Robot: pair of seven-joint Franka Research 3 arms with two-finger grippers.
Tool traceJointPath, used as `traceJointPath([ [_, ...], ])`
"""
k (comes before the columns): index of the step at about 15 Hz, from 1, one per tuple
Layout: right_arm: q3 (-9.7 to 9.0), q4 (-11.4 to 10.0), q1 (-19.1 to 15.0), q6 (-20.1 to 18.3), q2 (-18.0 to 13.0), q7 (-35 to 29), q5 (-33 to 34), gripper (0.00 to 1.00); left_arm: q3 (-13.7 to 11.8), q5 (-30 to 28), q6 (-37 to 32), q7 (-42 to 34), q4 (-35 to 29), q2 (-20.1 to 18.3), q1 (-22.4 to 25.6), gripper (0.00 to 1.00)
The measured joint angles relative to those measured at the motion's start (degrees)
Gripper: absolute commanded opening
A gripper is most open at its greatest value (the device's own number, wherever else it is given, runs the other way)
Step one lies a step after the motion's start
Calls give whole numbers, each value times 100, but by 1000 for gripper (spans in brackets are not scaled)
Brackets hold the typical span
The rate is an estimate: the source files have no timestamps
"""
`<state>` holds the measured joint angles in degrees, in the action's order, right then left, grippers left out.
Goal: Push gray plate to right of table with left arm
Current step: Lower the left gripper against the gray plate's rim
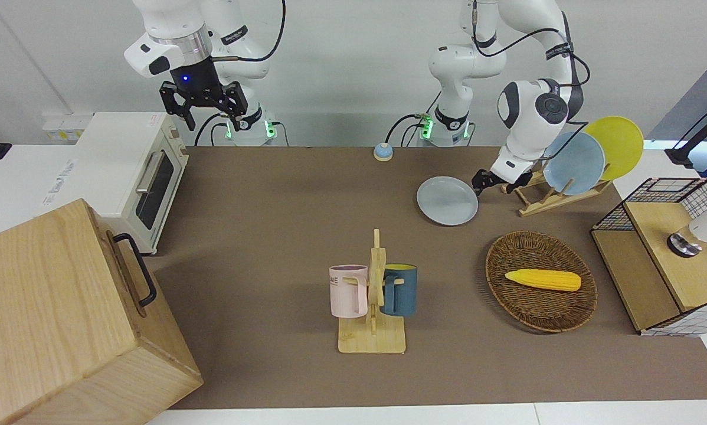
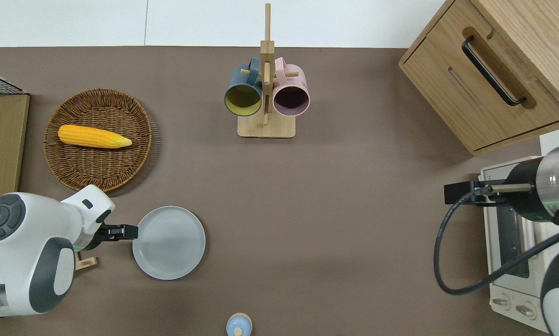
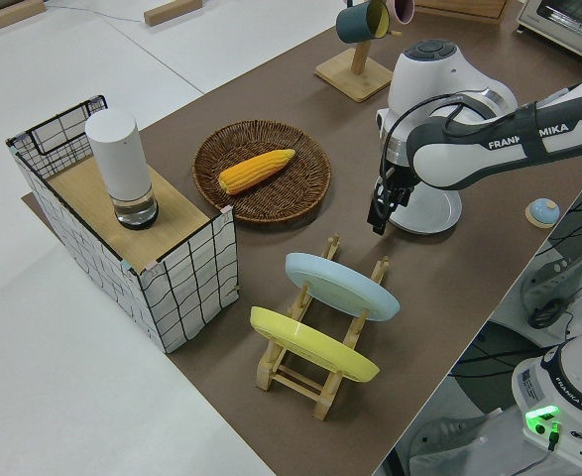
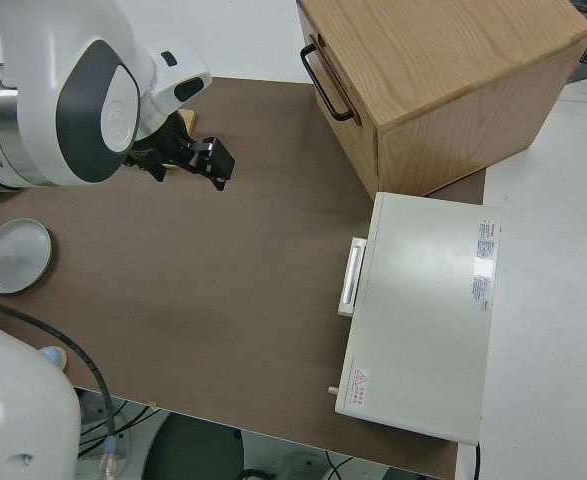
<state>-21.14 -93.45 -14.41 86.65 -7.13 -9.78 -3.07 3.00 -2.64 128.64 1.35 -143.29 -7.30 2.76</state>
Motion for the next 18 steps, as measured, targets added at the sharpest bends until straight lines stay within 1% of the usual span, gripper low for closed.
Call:
traceJointPath([
  [5, 0, 0, 0, 0, 0, 0, 0, 996, 12, -128, 2, 4, -12, -3, 0, 943],
  [8, 0, 0, 0, 0, 0, 0, 0, 996, 95, -306, 1, 89, -76, -3, 0, 945],
  [11, 0, 0, 0, 0, 0, 0, 0, 996, 179, -333, 2, 294, -137, -3, 0, 939],
  [14, 0, 0, 0, 0, 0, 0, 0, 996, 314, -402, 3, 419, -184, -3, -1, 812],
  [16, 0, 0, 0, 0, 0, 0, 0, 996, 346, -408, 4, 462, -190, -3, -1, 788],
  [18, 0, 0, 0, 0, 0, 0, 0, 996, 345, -409, 6, 480, -192, -3, -1, 740],
])
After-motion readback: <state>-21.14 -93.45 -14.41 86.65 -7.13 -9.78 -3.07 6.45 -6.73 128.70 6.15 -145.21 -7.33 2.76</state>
